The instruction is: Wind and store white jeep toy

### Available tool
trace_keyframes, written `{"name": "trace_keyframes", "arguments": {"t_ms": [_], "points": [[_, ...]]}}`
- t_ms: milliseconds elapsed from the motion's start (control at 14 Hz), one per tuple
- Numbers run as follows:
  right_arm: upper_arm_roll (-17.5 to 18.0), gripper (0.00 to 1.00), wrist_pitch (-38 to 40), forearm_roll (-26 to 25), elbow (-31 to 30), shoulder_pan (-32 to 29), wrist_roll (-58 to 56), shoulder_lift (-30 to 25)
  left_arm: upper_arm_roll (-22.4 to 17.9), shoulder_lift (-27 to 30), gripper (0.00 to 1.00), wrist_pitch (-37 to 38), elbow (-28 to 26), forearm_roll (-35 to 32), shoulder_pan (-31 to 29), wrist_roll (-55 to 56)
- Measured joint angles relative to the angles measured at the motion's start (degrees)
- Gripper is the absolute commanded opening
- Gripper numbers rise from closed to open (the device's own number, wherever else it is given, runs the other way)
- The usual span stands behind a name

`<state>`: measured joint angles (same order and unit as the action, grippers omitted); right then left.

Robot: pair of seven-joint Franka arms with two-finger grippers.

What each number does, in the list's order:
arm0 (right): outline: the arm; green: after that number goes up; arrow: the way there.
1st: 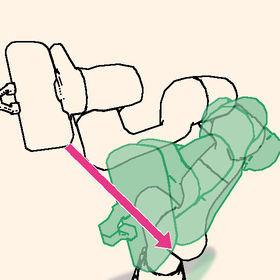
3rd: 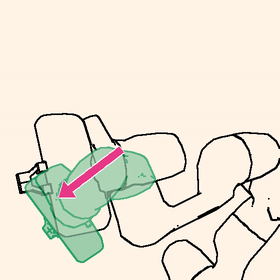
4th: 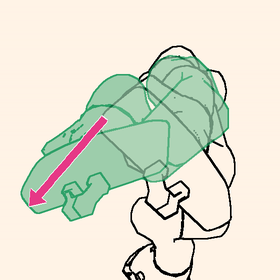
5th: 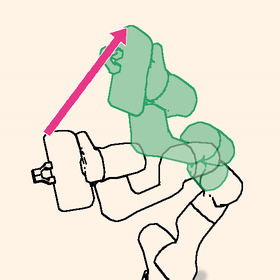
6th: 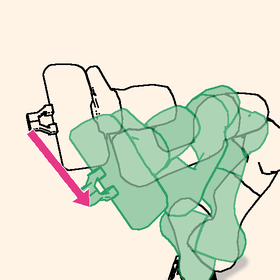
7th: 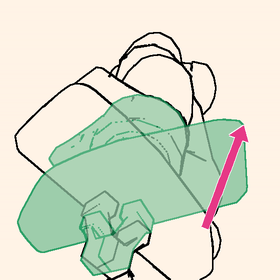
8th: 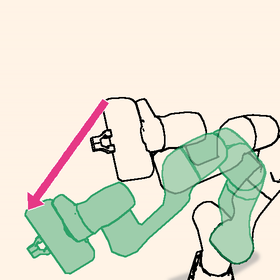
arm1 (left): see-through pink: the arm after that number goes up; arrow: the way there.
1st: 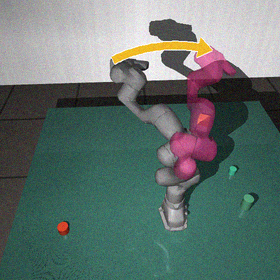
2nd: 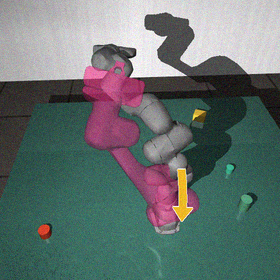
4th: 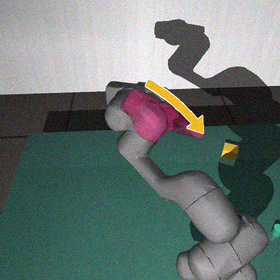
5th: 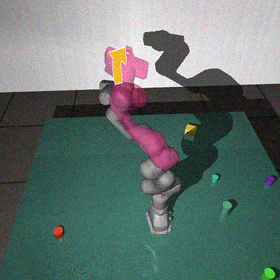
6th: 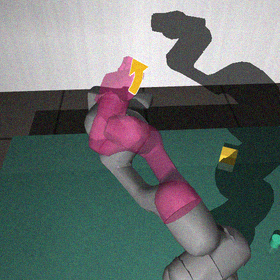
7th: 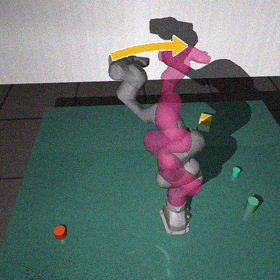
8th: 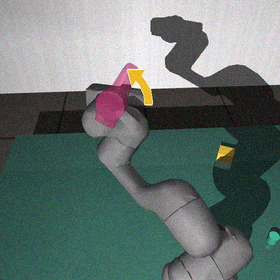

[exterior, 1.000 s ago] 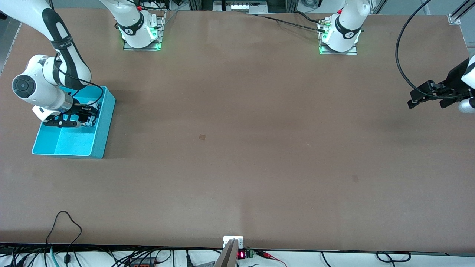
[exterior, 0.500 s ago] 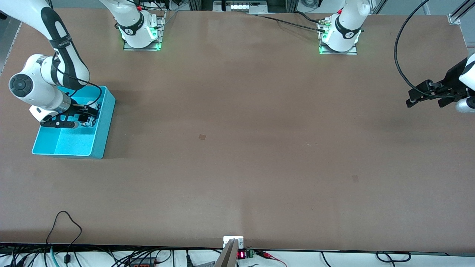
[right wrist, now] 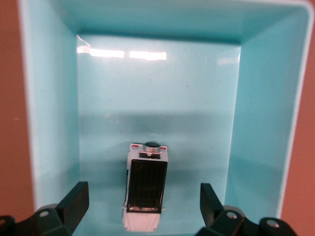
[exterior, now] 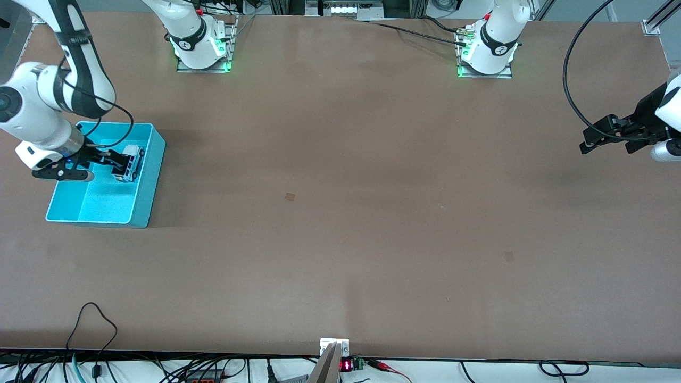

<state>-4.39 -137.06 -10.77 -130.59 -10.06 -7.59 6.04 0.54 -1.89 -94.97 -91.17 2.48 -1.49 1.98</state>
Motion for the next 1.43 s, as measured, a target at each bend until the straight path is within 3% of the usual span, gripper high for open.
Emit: {"name": "trace_keyframes", "arguments": {"t_ms": [429, 714, 1000, 1214, 1429], "points": [[5.34, 1.0, 22.35, 3.19, 14.33, 1.05, 0.59, -6.23, 0.07, 0.0, 1.0, 0.07, 0.0, 0.0, -0.02, 0.0], [6.54, 1.0, 31.37, 3.69, 22.4, 1.64, 1.03, -7.84, 0.3, 0.0, 1.0, 0.07, 0.0, 0.0, 0.01, 0.0], [6.54, 1.0, 36.15, 3.79, 29.75, 1.67, 1.04, -7.95, 1.01, 0.02, 1.0, 0.07, 0.02, 0.0, 0.03, 0.0], [6.49, 1.0, 40.49, 9.61, 33.1, 1.81, 1.04, -7.72, 1.01, 0.03, 1.0, 0.1, 0.02, 0.0, 0.02, 0.0], [5.27, 1.0, 43.25, 10.8, 36.48, 3.01, 1.03, -6.12, 1.01, 0.04, 1.0, 0.17, 0.02, 0.0, -0.01, 0.0]]}}
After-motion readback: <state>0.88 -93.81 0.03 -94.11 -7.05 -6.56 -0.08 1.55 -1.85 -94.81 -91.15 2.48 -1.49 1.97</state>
